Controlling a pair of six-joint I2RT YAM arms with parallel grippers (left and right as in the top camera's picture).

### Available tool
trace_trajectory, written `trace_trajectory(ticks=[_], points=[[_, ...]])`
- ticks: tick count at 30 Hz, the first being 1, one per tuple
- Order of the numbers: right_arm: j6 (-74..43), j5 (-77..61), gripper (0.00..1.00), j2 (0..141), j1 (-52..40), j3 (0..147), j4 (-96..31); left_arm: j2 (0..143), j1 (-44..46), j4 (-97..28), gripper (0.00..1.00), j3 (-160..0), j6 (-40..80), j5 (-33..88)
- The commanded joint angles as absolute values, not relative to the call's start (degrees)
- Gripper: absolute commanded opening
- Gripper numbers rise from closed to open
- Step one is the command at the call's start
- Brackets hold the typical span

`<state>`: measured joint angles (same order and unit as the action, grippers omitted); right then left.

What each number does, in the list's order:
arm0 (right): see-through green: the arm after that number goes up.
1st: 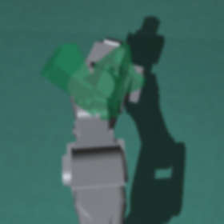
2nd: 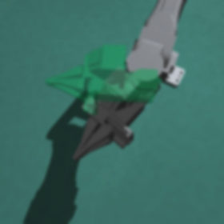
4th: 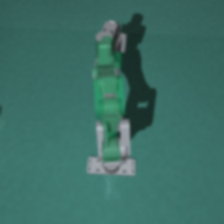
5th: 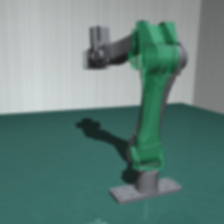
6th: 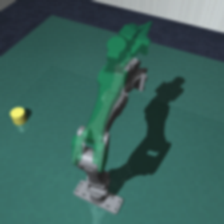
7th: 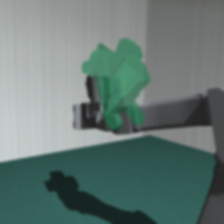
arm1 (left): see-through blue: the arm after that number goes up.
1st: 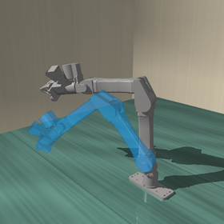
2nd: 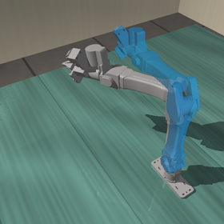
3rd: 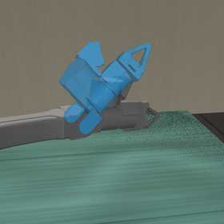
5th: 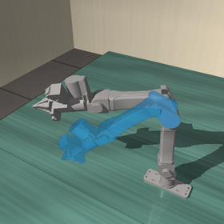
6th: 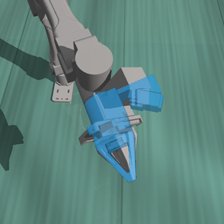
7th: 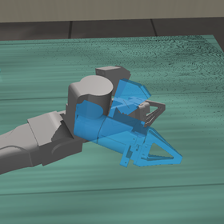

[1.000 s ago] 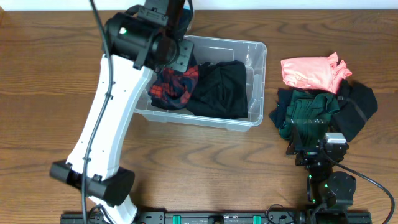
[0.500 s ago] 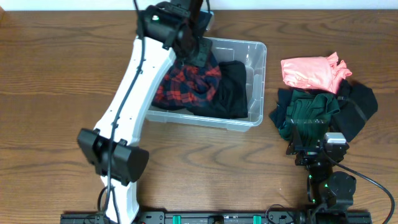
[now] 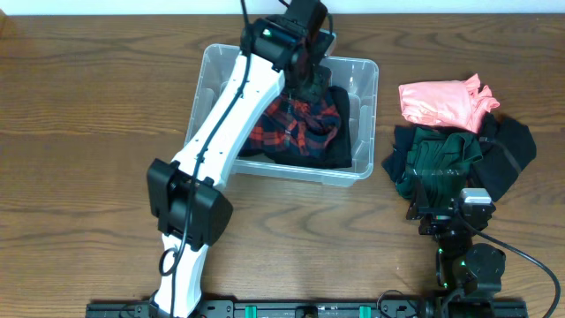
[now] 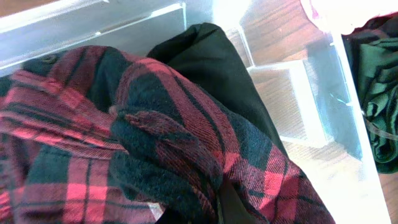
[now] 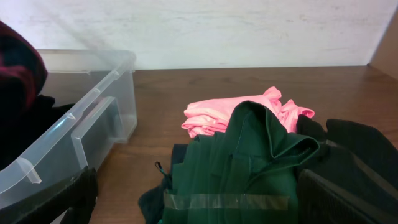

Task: Pack container
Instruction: 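Lower the plaid shirt into the bin and press it down with the left gripper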

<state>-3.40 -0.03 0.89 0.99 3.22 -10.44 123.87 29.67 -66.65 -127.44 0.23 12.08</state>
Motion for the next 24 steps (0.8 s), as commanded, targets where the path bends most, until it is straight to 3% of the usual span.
trace_trajectory(ticks=[1, 15, 21, 24], points=[[-3.6, 0.4, 0.99, 0.7, 1.4, 3.0, -10.5, 126.0, 30.5, -66.2, 0.06, -128.5, 0.7, 11.6], [-3.6, 0.4, 0.99, 0.7, 1.4, 3.0, -10.5, 129.2, 32.9, -62.0, 0.06, -128.5, 0.7, 11.6], [-3.6, 0.4, 0.99, 0.7, 1.4, 3.0, -10.5, 129.3, 33.1, -61.1, 0.44, -128.4, 0.7, 11.6], [-3.6, 0.4, 0.99, 0.7, 1.4, 3.0, -10.5, 129.3, 33.1, -60.8, 0.57, -128.4, 0.7, 11.6]])
